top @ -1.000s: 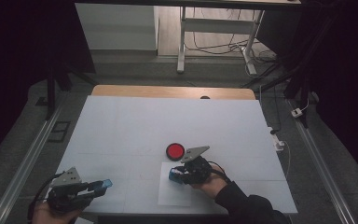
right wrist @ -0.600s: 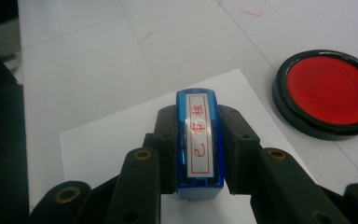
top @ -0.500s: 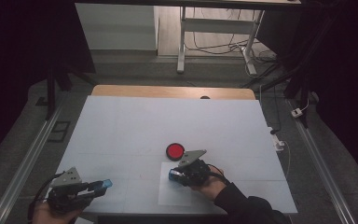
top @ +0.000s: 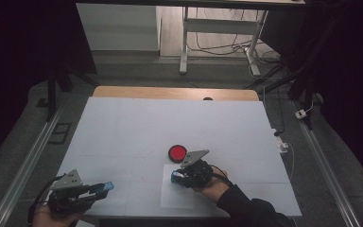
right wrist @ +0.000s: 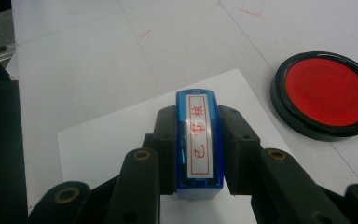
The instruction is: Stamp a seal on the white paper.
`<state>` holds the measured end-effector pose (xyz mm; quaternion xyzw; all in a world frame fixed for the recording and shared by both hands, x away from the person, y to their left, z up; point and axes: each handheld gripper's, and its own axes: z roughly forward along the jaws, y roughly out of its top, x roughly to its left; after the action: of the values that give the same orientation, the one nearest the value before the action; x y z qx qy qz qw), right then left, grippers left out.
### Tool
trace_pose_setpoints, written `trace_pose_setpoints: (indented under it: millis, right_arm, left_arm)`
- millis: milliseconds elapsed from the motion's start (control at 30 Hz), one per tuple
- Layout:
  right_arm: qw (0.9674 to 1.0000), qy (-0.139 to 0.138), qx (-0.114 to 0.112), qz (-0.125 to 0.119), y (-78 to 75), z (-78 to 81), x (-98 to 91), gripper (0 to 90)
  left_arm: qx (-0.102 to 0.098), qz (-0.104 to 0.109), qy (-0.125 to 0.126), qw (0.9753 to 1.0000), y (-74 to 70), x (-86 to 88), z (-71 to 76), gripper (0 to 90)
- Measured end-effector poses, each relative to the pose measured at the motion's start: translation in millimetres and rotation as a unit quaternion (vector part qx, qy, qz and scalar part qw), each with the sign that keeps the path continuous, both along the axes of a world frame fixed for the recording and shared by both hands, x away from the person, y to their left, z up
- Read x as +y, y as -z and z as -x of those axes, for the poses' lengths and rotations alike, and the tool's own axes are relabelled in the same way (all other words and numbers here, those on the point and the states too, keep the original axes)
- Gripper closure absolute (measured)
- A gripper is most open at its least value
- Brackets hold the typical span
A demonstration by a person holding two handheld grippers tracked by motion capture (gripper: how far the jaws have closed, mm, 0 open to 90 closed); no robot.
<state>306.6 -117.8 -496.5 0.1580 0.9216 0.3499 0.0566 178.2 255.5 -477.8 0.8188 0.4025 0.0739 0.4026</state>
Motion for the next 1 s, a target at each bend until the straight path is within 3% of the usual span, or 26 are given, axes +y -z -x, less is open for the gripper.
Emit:
trace_pose_setpoints:
  millis: [433,1000]
  right_arm:
    - [1.0000,0.001,-0.008,-0.006,-5.3,1.1,-0.1,69.8]
    - [0.9991,0.002,-0.013,-0.040,-24.1,0.3,-7.8,69.9]
  left_arm:
    - [-0.001,0.002,0.000,1.0000,-0.1,0.3,0.2,68.6]
    - [0.000,0.004,0.001,1.0000,-0.1,0.4,0.2,68.7]
